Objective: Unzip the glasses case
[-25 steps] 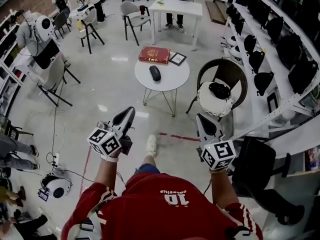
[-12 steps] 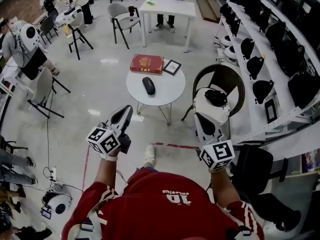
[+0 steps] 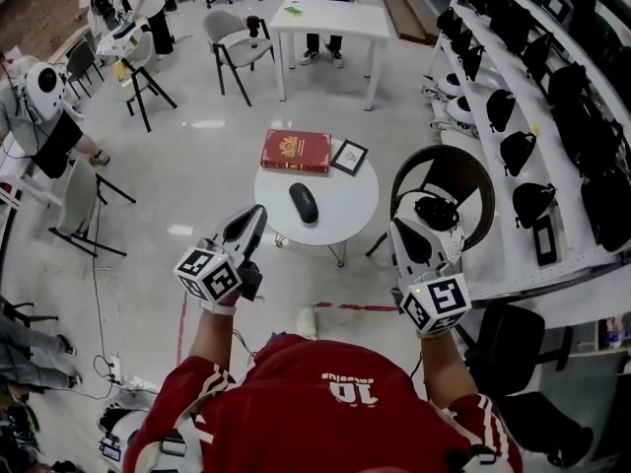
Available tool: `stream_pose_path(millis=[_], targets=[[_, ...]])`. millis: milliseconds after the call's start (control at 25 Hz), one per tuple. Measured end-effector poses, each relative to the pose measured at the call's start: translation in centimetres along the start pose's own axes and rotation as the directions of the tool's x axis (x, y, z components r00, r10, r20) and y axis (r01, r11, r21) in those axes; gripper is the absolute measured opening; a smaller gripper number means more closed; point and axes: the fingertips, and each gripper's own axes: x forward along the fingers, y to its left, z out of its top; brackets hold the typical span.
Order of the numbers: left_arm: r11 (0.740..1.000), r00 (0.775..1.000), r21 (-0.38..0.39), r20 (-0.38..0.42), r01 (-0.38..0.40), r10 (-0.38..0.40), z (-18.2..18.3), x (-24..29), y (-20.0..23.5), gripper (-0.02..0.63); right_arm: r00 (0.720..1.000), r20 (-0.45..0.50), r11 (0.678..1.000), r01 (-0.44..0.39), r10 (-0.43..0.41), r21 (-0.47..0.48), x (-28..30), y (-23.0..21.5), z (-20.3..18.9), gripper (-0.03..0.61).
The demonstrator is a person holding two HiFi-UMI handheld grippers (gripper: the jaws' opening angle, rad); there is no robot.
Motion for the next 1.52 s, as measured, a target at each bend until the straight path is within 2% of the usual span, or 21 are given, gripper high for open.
stream_pose_path(millis=[240,400,640,840,1080,1200,1520], targets=[[1.000,1.000,-0.019,-0.013,0.012,-0.012,1.1,2.8,5.3,0.006,1.000,-0.015,1.000,0.010,-0.010,-0.005,5.9,-0.4,0.0,0.015],[0.999,0.999,-0.005,-0.017,0.034,-0.034,1.6,4.3,7.5,0.006,0.999,-0.026,1.000,0.022,-0.022,-0.021,8.3,-0.7,-0.2,0.015],[0.999,0.999,0.049,-0.030,0.024,-0.023,1.7,6.0,9.2,0.006,0.998,-0.042,0.999,0.048,-0.048,-0.012,10.0,-2.0,-0.6,0.015],[0.997,0.999,0.075,-0.041,0.001,0.002,1.4,7.1,10.3,0.006,0.998,-0.044,0.999,0.038,-0.038,-0.002,11.4,-3.0,-0.9,0.015],[0.995,0.999,0.098,-0.033,-0.027,0.030,1.7,9.7,10.1,0.006,1.000,-0.019,1.000,-0.005,0.006,0.020,13.8,-6.2,-0.6,0.015],[0.994,0.999,0.097,-0.026,-0.040,0.043,1.9,10.7,10.0,0.006,0.998,-0.007,0.998,-0.055,0.055,0.040,15.7,-7.4,-0.3,0.015],[0.990,0.995,0.099,0.028,-0.097,0.095,2.7,13.7,10.4,0.006,0.987,0.014,0.986,-0.163,0.163,0.018,19.0,-10.0,1.2,0.015]])
